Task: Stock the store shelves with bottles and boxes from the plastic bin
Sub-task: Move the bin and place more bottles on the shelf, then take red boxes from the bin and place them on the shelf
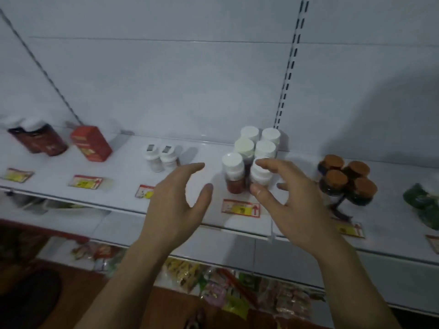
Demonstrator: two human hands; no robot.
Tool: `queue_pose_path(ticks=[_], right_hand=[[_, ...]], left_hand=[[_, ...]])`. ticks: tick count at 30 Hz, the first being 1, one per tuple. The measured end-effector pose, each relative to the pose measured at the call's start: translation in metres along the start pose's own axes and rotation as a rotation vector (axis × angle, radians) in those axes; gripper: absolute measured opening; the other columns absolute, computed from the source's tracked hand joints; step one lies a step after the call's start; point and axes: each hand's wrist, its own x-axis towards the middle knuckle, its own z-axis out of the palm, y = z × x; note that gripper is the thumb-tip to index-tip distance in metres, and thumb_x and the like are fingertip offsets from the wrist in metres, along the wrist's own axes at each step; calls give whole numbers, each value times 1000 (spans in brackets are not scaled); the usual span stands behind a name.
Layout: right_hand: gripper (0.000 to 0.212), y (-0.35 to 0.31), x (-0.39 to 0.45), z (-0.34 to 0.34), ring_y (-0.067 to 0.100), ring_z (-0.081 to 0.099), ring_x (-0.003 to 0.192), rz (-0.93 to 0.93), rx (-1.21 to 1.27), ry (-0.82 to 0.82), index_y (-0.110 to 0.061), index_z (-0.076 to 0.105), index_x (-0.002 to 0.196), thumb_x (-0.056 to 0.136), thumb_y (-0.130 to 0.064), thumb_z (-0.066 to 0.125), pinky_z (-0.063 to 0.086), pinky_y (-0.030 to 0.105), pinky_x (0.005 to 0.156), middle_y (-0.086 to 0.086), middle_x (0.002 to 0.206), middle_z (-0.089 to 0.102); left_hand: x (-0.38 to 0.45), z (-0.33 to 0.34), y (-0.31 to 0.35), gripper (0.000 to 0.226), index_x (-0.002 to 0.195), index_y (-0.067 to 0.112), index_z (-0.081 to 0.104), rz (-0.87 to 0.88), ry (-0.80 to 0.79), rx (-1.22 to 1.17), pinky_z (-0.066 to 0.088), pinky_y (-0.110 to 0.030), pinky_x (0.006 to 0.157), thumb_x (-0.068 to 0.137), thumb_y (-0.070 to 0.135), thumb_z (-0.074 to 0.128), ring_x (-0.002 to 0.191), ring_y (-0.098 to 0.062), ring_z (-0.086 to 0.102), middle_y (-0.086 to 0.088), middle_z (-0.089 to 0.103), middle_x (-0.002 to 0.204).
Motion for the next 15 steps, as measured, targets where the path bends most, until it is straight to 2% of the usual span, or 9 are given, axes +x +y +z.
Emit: queue_pose_path(ticks=[2, 5, 8, 11, 12, 14, 15], right_hand=[[43, -22, 13, 38, -4, 53, 119, -10, 58, -89, -34, 56, 133, 92, -42, 65, 44, 13, 96, -21, 131, 56], [51, -59, 33, 95, -5, 44, 130, -91, 41, -224, -37, 48, 143, 95, -47, 60, 39, 21, 106, -24, 141, 49], [54, -101, 59, 153, -5, 41, 131, -169, 21, -304, -34, 46, 146, 95, -47, 60, 35, 20, 109, -20, 147, 47], [54, -147, 85, 219, -17, 34, 122, -212, 16, -390, -36, 44, 146, 96, -48, 57, 23, -3, 96, -26, 143, 45], [55, -164, 94, 243, -19, 32, 119, -228, 18, -418, -36, 42, 147, 96, -49, 57, 21, -7, 91, -27, 141, 44], [56, -200, 111, 291, -16, 34, 120, -285, 21, -479, -37, 40, 148, 96, -50, 56, 25, -3, 92, -25, 144, 44], [57, -219, 120, 316, -12, 36, 122, -324, 10, -505, -38, 40, 148, 96, -51, 56, 30, 5, 97, -23, 146, 44]], left_hand=[[-6, -32, -35, 52, 139, 20, 55, -88, 60, 34, 36, -19, 100, 95, 47, 53, 123, -1, 50, 9, 58, 139], [-16, -81, -82, 53, 146, 19, 49, -203, 168, 68, 33, -24, 105, 100, 47, 50, 134, -10, 47, 6, 53, 147], [-30, -129, -129, 55, 150, 23, 41, -264, 220, 105, 40, -33, 106, 102, 49, 48, 132, -17, 51, 7, 47, 152], [-48, -187, -182, 64, 154, 25, 35, -308, 245, 158, 41, -42, 109, 100, 57, 44, 135, -18, 47, 7, 40, 157], [-54, -209, -201, 66, 155, 25, 33, -328, 252, 169, 41, -43, 110, 98, 59, 41, 137, -18, 45, 7, 39, 158], [-66, -256, -240, 67, 156, 27, 29, -366, 273, 200, 45, -44, 106, 100, 61, 40, 127, -23, 54, 8, 36, 159], [-73, -279, -258, 65, 156, 27, 29, -379, 289, 214, 47, -37, 103, 101, 60, 41, 120, -18, 58, 10, 36, 158]])
